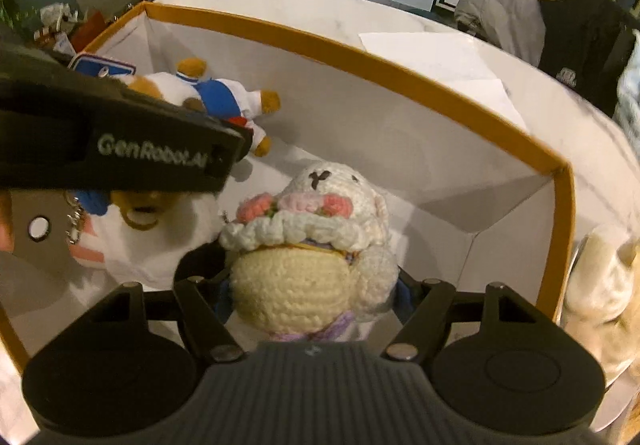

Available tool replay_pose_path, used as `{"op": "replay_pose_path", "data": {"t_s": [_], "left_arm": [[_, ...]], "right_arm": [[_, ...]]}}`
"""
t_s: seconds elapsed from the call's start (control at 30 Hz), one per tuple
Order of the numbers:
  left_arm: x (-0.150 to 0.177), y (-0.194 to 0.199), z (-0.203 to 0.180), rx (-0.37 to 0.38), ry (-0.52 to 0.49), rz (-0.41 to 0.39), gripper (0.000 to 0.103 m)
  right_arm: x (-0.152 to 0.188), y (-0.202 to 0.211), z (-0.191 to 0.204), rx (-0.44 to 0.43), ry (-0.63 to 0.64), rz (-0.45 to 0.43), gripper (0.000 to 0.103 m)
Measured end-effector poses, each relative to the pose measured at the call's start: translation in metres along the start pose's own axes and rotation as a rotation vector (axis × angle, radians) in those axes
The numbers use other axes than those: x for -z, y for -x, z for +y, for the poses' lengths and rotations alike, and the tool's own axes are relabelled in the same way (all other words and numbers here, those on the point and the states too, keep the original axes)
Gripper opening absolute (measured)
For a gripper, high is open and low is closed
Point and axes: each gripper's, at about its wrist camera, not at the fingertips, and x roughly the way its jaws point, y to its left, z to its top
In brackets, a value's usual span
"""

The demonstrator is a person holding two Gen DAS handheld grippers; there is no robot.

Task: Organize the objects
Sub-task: 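Lift and carry duck and bunny plushes over the orange box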

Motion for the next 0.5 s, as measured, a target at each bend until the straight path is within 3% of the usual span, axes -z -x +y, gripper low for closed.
{"op": "replay_pose_path", "data": {"t_s": [0.33,0.5], "left_arm": [[0.004,-0.018,0.009,0.013,0.019,0.041,0.067],[0.015,-0.017,0.023,0.042,0.106,0.089,0.067]], "right_arm": [[0.002,-0.015,-0.01,-0.037,-0.032,0.034,0.074],[0.003,-0.015,-0.009,-0.057,0.01,0.051,0.074]]}}
